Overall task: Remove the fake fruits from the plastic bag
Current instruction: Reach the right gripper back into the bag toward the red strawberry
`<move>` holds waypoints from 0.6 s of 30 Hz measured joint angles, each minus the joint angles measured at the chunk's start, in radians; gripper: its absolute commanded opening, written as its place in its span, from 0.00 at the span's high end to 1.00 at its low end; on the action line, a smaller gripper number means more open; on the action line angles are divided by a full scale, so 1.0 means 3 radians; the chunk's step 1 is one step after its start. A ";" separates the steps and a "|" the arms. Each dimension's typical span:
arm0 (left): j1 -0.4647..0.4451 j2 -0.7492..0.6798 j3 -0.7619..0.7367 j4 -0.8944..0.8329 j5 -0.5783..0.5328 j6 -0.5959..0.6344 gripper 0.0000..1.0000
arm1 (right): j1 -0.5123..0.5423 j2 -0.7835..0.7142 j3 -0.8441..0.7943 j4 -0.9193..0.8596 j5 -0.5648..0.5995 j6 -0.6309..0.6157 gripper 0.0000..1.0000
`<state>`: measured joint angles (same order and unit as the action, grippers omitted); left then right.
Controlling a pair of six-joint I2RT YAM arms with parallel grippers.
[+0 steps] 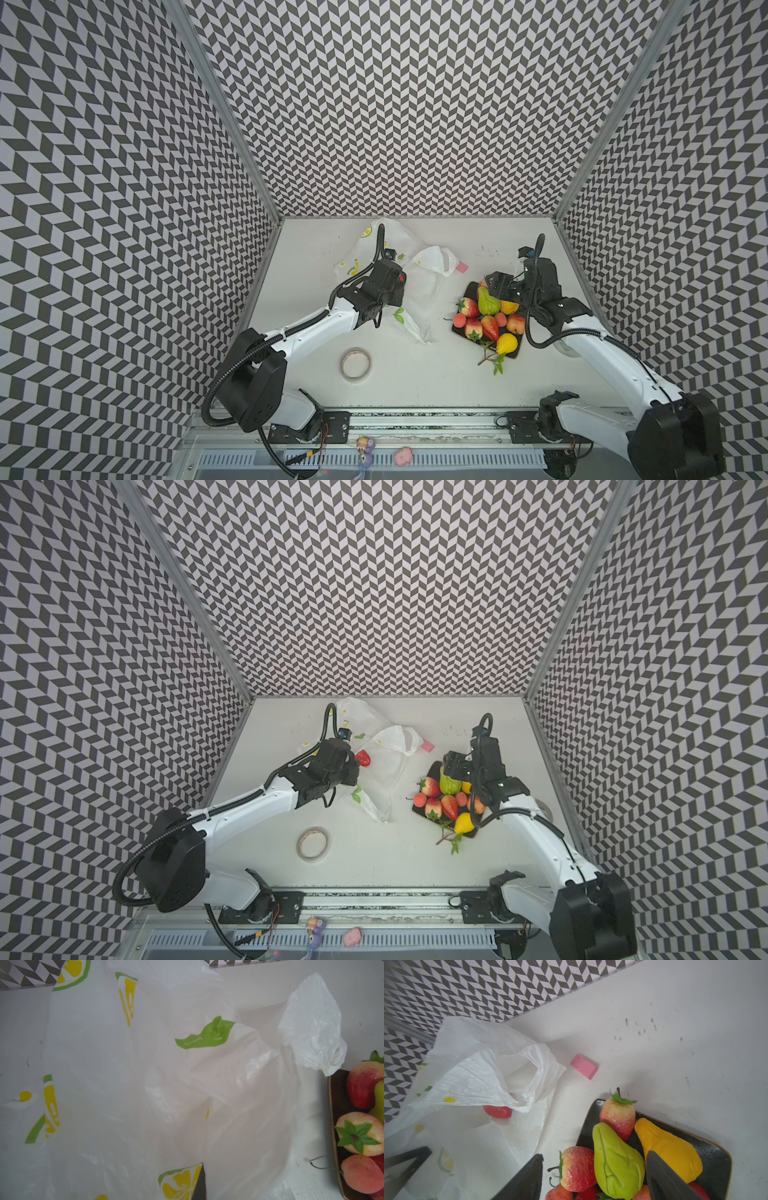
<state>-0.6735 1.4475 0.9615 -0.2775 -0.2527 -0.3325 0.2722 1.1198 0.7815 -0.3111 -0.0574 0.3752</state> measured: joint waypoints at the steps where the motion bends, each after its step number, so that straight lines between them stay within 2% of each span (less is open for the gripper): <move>1: 0.0000 0.0000 0.0000 0.0000 0.0000 0.0003 1.00 | 0.0076 -0.0006 0.0013 0.0004 -0.0011 -0.0020 0.29; 7: 0.0000 0.0000 0.0000 0.0000 0.0000 0.0005 1.00 | 0.0799 0.0033 0.0029 0.0072 -0.0037 -0.0078 0.35; 11: 0.0000 0.0000 0.0000 0.0000 0.0001 0.0005 1.00 | 0.1241 0.0243 0.0031 0.0245 -0.0037 -0.0118 0.37; 14: 0.0000 0.0000 0.0000 -0.0001 0.0000 0.0005 1.00 | 0.1447 0.0497 0.0055 0.0380 -0.0064 -0.0144 0.38; 18: 0.0000 0.0000 0.0003 -0.0014 0.0000 0.0005 1.00 | 0.1554 0.0846 0.0137 0.0533 -0.0092 -0.0173 0.40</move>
<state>-0.6735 1.4475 0.9623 -0.2817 -0.2527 -0.3309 0.7383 1.3735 0.8227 -0.1513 -0.0849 0.3233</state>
